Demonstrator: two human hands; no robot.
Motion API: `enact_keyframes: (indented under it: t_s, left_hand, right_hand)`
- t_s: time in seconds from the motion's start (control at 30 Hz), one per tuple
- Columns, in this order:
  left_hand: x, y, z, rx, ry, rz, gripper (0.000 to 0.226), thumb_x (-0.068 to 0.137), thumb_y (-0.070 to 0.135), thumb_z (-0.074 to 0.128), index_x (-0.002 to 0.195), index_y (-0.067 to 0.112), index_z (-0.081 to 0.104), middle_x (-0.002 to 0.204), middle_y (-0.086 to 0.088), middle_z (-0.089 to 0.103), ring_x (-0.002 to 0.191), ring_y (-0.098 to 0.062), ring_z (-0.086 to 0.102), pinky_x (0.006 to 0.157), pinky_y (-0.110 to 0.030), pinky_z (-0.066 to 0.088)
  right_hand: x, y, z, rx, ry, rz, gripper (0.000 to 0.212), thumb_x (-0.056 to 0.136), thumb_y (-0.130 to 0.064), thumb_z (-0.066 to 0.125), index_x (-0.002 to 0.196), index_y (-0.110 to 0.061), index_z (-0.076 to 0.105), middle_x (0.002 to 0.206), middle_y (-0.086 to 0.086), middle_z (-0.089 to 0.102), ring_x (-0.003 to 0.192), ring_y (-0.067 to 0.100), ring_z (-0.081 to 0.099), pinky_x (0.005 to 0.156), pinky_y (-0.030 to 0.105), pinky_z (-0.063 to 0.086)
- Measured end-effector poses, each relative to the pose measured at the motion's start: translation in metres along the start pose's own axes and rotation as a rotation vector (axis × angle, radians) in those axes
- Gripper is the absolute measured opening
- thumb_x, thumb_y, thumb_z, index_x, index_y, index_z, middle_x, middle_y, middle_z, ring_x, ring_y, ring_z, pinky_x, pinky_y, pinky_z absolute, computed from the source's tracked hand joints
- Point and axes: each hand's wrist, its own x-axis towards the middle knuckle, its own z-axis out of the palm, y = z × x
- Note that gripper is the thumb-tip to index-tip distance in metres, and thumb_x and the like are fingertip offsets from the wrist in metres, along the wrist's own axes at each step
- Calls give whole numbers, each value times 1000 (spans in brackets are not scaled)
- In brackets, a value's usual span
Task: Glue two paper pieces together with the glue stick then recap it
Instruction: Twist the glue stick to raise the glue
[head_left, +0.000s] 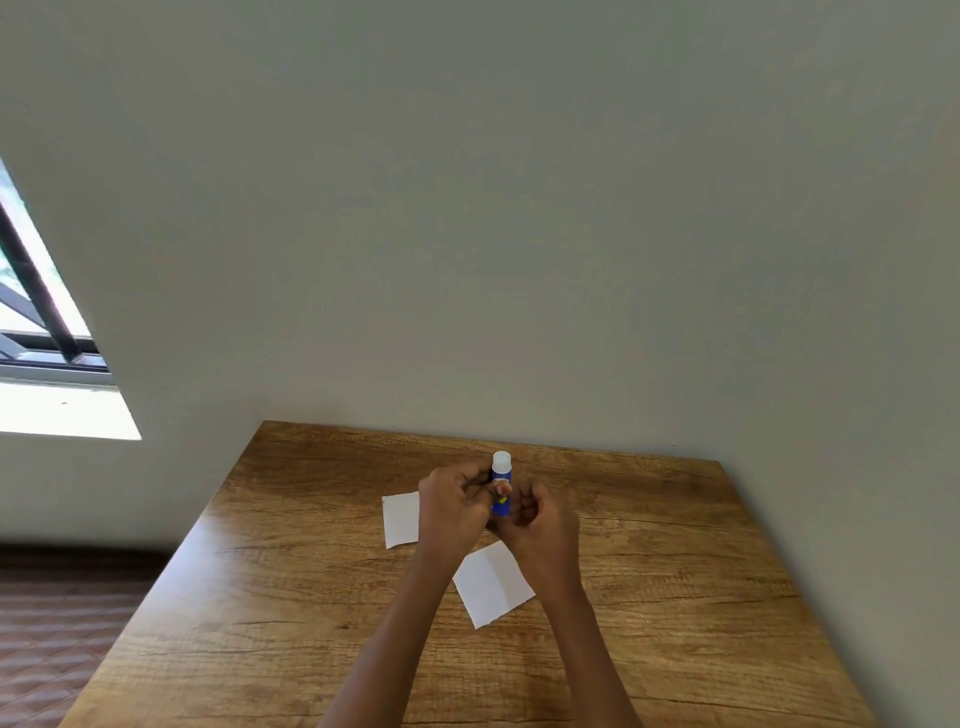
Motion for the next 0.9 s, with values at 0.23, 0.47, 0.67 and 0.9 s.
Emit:
enact_keyframes:
  t_s: [0.23, 0.47, 0.67, 0.9]
  left_hand:
    - [-1, -2, -3, -1, -15, -10, 21, 75, -7, 66, 89, 6, 74, 74, 8, 67, 64, 18, 58, 57, -1, 44]
    - [-1, 1, -1, 8, -21, -2, 21, 75, -8, 66, 88, 6, 74, 74, 11, 66, 63, 19, 58, 55, -2, 42]
    - [-2, 0, 1, 7, -41, -3, 23, 75, -6, 66, 92, 8, 74, 77, 7, 67, 68, 17, 59, 56, -2, 44]
    - [-2, 1, 1, 16, -43, -14, 26, 73, -12, 63, 87, 6, 74, 70, 7, 67, 62, 13, 60, 52, -3, 43]
  right_hand:
    - [2, 2, -4, 39, -72, -33, 18, 69, -13, 80, 76, -21, 66, 71, -4, 71, 67, 6, 67, 62, 19, 53]
    - [5, 6, -12, 41, -212, -9, 16, 77, -9, 72, 87, -20, 66, 84, -2, 73, 79, 8, 69, 73, 26, 54]
    - [2, -1, -8, -43, -58, 28, 31, 63, -27, 83, 80, -18, 59, 76, -6, 66, 68, 7, 60, 60, 16, 44]
    - [6, 7, -9, -10, -63, -45, 14, 67, -15, 80, 71, -15, 67, 68, -3, 69, 62, 7, 63, 57, 18, 48]
